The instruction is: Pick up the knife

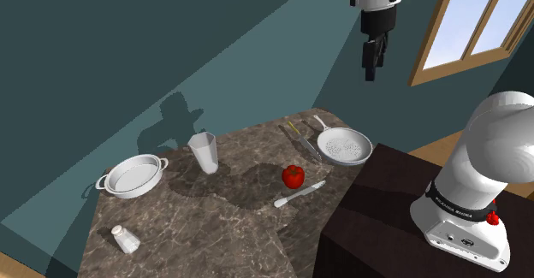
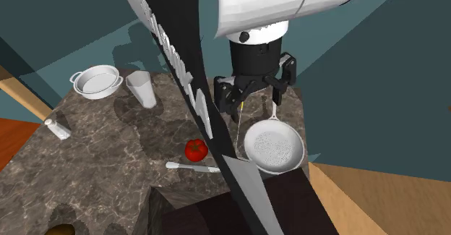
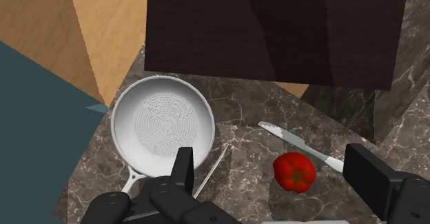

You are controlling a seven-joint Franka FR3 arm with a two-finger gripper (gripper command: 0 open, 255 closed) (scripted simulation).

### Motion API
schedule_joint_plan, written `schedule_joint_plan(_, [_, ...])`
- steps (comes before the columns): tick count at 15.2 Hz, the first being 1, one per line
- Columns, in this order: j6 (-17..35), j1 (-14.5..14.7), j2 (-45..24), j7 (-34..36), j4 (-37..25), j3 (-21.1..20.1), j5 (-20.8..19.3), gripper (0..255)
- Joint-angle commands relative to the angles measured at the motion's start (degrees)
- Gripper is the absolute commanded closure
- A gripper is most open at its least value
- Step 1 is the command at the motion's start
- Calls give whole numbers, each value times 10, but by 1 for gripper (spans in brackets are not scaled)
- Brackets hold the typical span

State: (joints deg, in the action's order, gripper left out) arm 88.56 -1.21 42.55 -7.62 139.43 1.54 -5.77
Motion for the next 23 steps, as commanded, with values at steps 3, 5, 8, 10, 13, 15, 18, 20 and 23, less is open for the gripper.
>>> schedule_joint_plan(3, [44,-5,-22,15,19,2,2,0])
schedule_joint_plan(5, [90,-9,-47,30,35,3,5,0])
schedule_joint_plan(8, [158,-16,-92,51,53,6,8,0])
schedule_joint_plan(10, [203,-20,-126,64,60,8,9,0])
schedule_joint_plan(13, [270,-26,-183,83,65,12,13,0])
schedule_joint_plan(15, [313,-29,-224,95,63,15,15,0])
schedule_joint_plan(18, [375,-34,-289,111,54,19,20,0])
schedule_joint_plan(20, [414,-37,-334,121,44,22,25,0])
schedule_joint_plan(23, [467,-40,-403,133,22,27,34,0])
